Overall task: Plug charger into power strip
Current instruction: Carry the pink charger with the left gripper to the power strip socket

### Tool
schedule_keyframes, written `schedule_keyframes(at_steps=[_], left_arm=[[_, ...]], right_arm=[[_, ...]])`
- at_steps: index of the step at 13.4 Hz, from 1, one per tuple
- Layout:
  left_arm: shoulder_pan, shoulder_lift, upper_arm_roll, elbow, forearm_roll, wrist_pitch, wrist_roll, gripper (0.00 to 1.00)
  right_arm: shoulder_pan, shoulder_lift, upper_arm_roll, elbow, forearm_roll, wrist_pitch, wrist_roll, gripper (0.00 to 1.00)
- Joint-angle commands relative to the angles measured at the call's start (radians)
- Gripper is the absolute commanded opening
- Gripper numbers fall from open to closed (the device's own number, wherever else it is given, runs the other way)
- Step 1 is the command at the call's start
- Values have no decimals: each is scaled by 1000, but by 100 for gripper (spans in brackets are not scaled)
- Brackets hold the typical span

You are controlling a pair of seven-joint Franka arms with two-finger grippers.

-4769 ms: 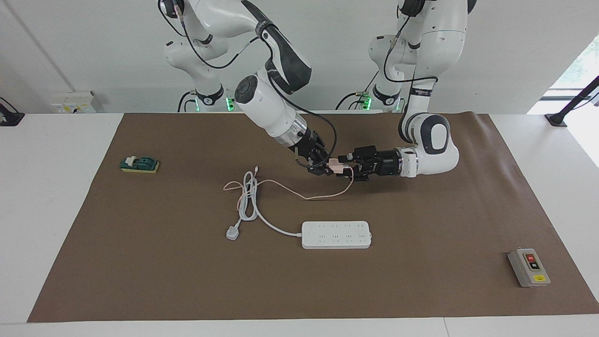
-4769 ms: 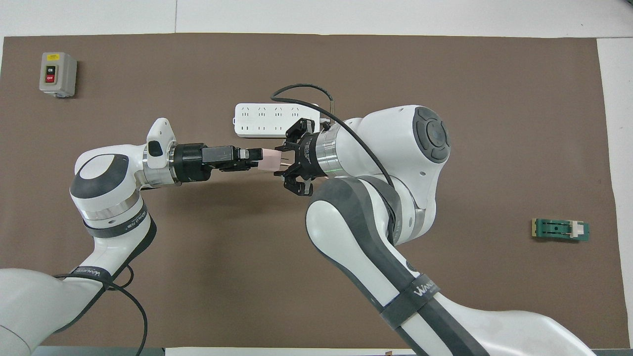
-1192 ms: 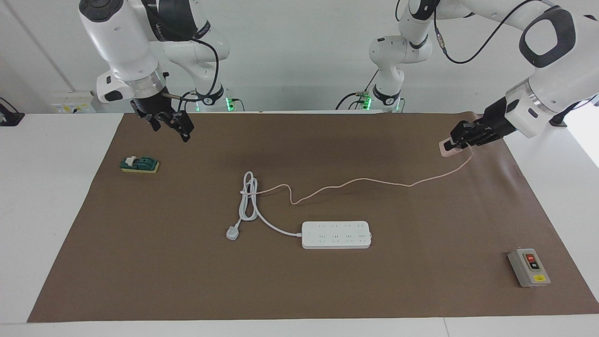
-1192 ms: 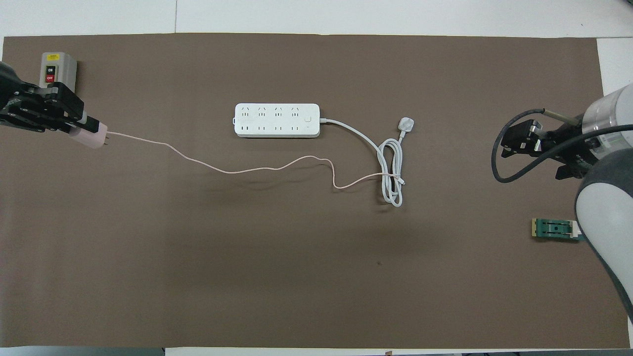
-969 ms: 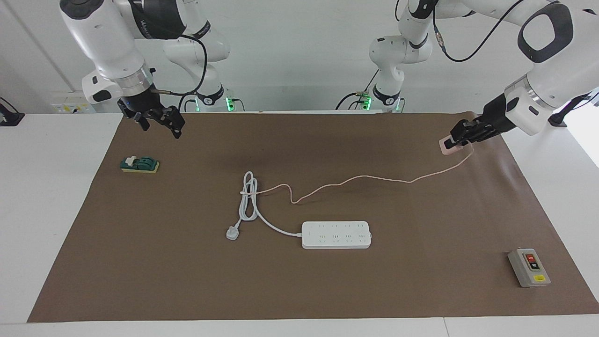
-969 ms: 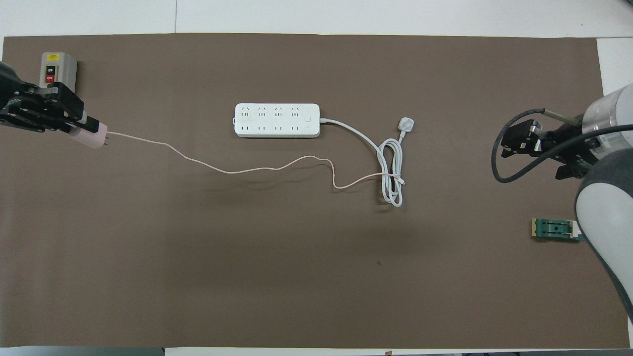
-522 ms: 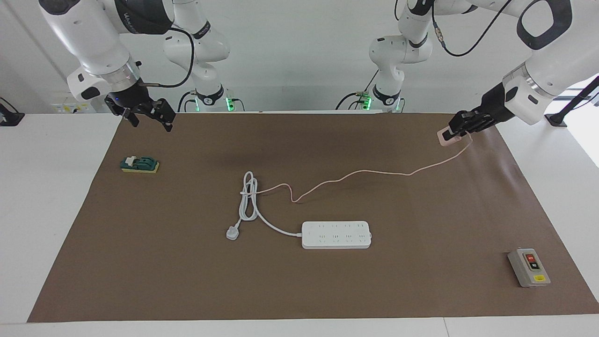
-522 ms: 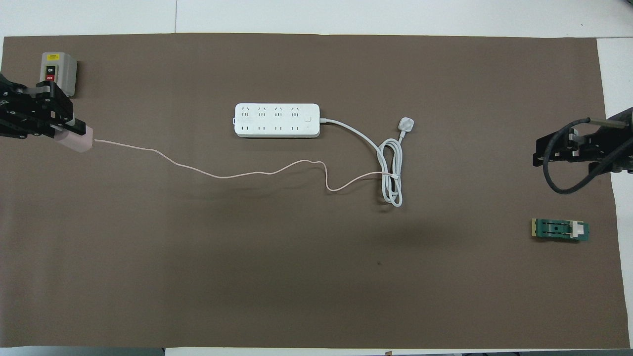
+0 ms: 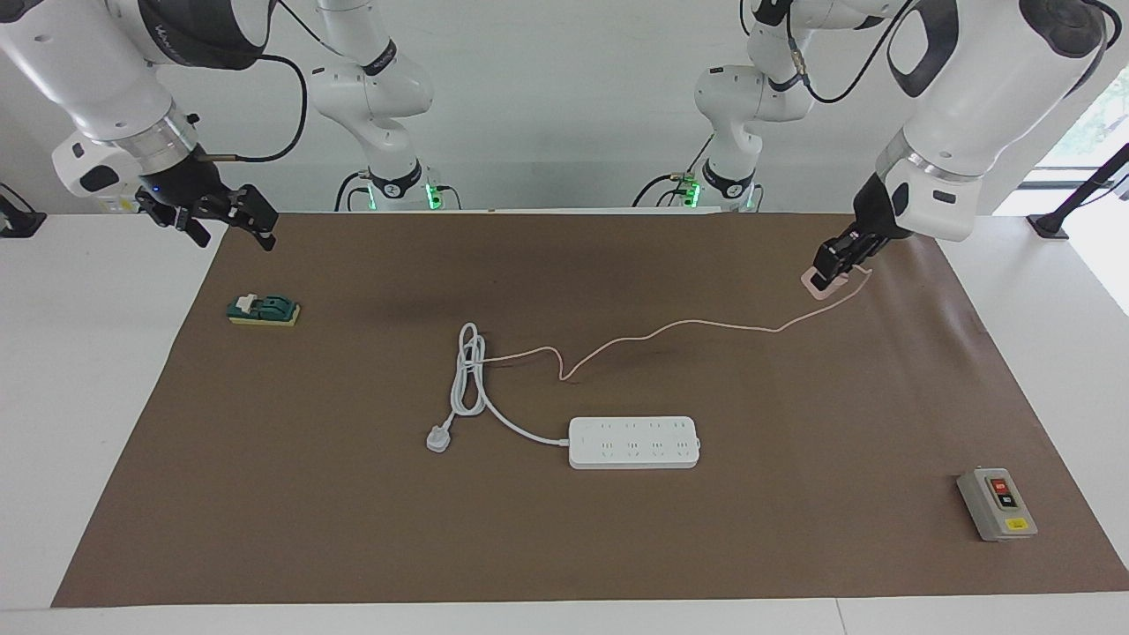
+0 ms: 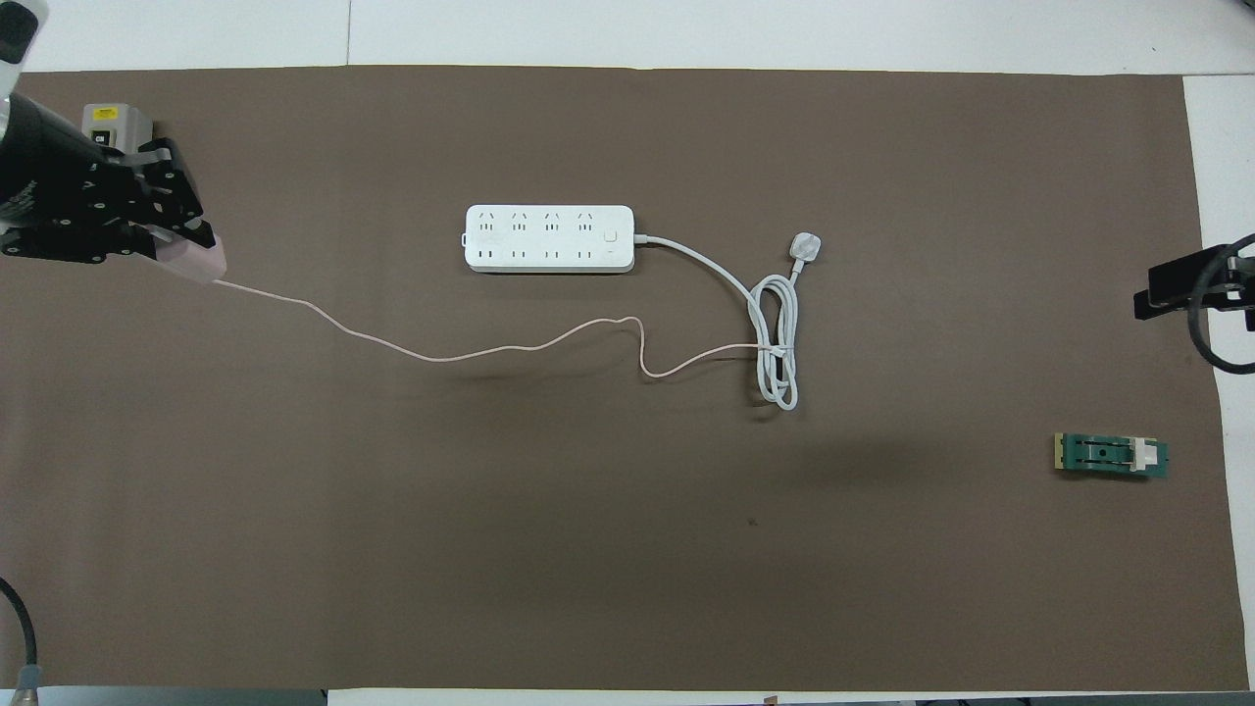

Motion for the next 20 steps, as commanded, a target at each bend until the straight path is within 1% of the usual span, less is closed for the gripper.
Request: schedule_keyframes(at_steps=[1, 2, 3, 5, 7, 9, 10, 13, 16, 20], left_arm=[[-62, 71, 13, 5, 33, 101, -259, 0], [-88, 93, 13, 4, 60, 144, -351, 0], [-100, 116, 13, -1, 70, 183, -454, 0], [-134, 174, 15, -1, 108, 256, -594, 0], [-155, 225, 15, -1, 162, 295, -741, 0], [-174, 268, 15, -1, 179, 353, -836, 0], [-182, 286, 16, -1, 180, 356, -876, 0], [-208, 321, 16, -4, 208, 385, -985, 0], [-229, 326, 16, -33, 206, 393, -1012, 0], [-231, 325, 16, -122, 209, 466, -1009, 0]], right_arm=[[-5, 11, 24, 2, -21, -8, -16, 100], [-5, 11, 24, 8, -12, -36, -16, 100], [-5, 9, 23, 13, -5, -42, -17, 100], [-4, 9, 23, 10, -5, -42, -19, 100], [-2, 3, 24, 5, -5, -53, -19, 100], [2, 0, 24, 2, -7, -53, -16, 100], [4, -1, 23, 0, -7, -53, -16, 100], [5, -7, 24, 0, -7, -55, -16, 100], [5, -7, 24, 0, -7, -55, -16, 100], [5, -7, 23, 0, -7, -55, -16, 100]])
